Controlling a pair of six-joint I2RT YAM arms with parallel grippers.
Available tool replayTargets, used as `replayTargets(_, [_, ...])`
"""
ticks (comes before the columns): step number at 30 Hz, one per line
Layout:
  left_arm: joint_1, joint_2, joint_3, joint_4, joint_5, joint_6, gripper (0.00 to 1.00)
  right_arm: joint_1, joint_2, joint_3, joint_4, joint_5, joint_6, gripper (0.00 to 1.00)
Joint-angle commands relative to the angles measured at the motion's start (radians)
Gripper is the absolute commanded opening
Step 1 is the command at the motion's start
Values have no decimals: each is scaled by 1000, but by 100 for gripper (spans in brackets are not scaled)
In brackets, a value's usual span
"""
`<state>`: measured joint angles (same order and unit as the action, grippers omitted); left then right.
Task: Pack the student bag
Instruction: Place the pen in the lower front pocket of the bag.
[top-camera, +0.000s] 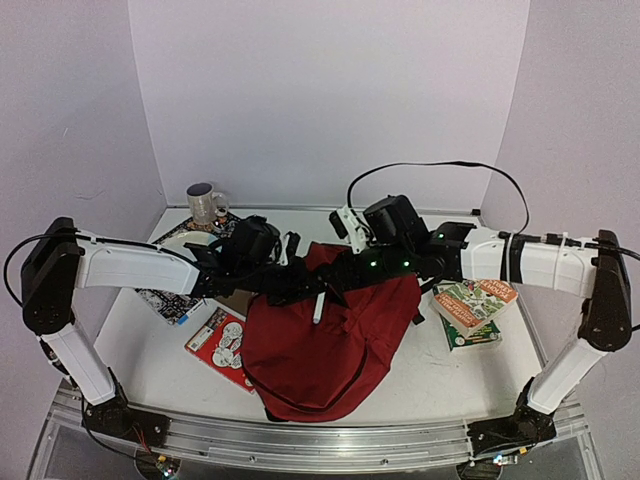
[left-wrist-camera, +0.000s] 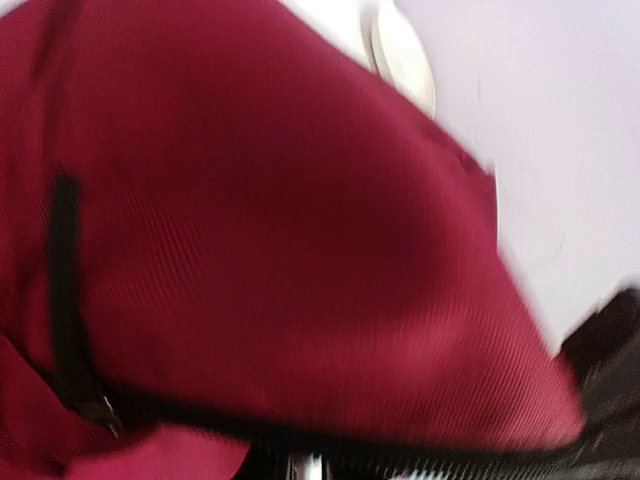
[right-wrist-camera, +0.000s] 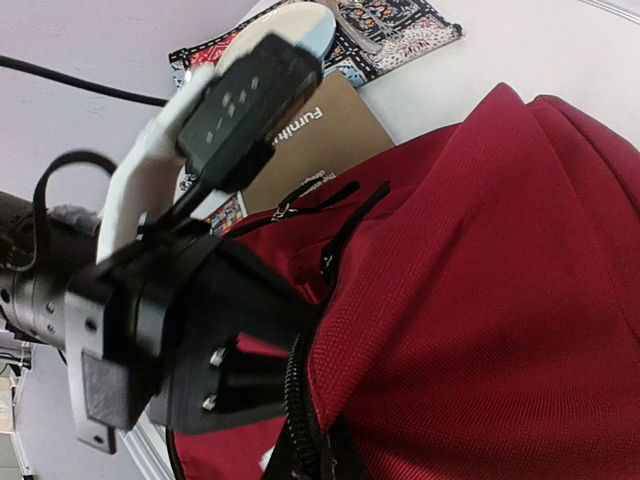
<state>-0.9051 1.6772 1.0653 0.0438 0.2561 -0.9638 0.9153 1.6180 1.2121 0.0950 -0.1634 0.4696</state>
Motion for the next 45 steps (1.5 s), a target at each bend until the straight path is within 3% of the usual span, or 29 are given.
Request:
replayTargets(1, [-2,2,38,120,-194,-85,0,29,0,-7,75,-21,17,0])
replayTargets(14, [-2,152,96,257,-364,-223,0,45,11,-19,86,-46,24,0])
replayTargets(20, [-7,211,120,302,-376,-253,10,46,22,-10,86,-44,16,0])
replayTargets(27, [-11,190,74,334,-428,-276,13,45,26,-18,86,-12,12,0])
replayTargets(32, [-14,176,60,345,-429,-262,24,45,23,-31,86,12,13,0])
replayTargets(36, [-15,176,45,345,-405,-247,38,45,13,-39,86,35,14,0])
replayTargets(45, [-17,42,-63,341,-370,-138,45,46,-9,-65,86,108,7,0])
